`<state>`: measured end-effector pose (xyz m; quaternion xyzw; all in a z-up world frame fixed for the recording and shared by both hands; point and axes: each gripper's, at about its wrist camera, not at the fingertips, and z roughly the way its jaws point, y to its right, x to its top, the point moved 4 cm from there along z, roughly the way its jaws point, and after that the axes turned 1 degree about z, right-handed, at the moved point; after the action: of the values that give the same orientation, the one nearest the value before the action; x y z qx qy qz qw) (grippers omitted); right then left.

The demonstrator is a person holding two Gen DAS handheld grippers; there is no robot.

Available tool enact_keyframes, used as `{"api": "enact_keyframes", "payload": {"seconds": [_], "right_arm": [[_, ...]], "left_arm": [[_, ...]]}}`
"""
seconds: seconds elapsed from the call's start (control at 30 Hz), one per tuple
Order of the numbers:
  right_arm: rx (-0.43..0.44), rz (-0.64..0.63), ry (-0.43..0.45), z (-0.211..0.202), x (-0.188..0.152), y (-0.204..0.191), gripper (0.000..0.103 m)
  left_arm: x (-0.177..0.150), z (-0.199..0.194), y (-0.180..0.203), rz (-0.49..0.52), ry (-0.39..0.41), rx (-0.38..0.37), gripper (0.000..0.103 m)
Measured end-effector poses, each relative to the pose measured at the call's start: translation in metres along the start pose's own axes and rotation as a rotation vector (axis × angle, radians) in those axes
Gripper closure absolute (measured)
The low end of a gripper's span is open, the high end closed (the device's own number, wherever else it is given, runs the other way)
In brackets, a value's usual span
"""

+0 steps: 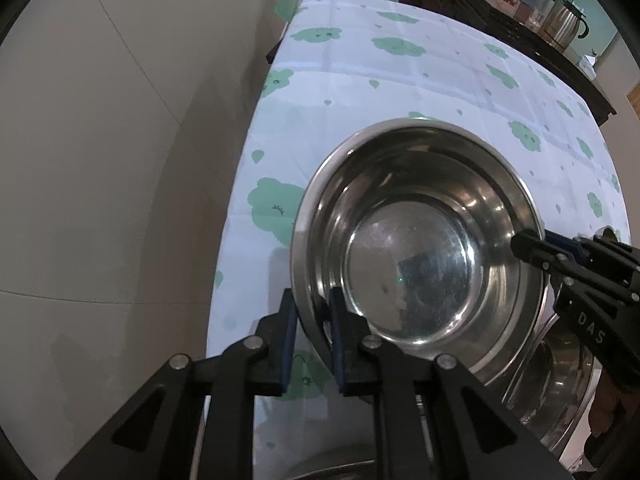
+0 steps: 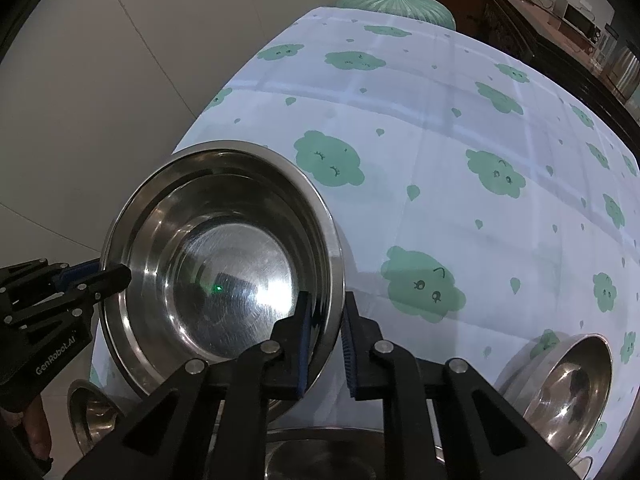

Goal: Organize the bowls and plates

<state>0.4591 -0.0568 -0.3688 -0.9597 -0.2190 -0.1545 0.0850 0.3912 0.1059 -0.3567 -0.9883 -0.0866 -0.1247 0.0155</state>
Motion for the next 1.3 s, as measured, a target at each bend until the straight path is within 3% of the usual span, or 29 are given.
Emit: {"api": "enact_keyframes", "payload": {"seconds": [0.8,1.3], "right_arm": [[0.023,-0.058,0.065,-0.043,0.008,-0.029,0.087],[0.027,-0.08,0.089,-0.071,-0.011,-0.049,0.087]], "left_arm": [[-0.012,-0.054,-0.023,-0.051,0.064,0.007,0.09],[-0.036,-0.081,-0.031,-0.06,0.096,0.004,0.09]]}}
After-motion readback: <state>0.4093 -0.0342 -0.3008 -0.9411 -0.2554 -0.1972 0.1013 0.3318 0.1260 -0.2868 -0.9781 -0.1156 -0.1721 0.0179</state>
